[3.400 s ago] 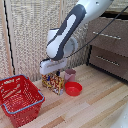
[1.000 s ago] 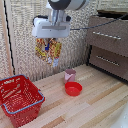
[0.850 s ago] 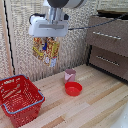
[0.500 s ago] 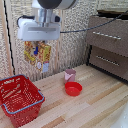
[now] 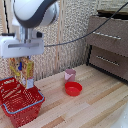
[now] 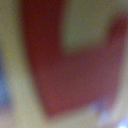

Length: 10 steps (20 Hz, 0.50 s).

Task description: Meticulously direct the gripper system near the nourishment stick. Grapple the nourishment stick firmly with the gripper system. Progress with the gripper system grasping the stick toward the storage box. Tenderly permit the nourishment stick to descend into the box.

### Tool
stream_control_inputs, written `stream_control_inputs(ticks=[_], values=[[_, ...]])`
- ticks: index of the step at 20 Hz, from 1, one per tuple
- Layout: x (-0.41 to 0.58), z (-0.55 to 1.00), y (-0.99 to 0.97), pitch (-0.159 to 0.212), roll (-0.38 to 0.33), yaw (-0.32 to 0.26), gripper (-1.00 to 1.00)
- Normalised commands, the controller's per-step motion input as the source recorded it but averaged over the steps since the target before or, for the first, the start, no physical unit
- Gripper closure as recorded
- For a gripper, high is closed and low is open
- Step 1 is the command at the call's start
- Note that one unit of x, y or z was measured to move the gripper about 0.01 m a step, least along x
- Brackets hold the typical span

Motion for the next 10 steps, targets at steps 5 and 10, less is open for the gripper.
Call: stream_control_inputs(ticks=[5,10], values=[[0.069,-0.18,0.16,0.000,-0.081,0.020,-1.00],[0.303,0.05,-0.06,-0.034,-0.012,0.008,-1.00]])
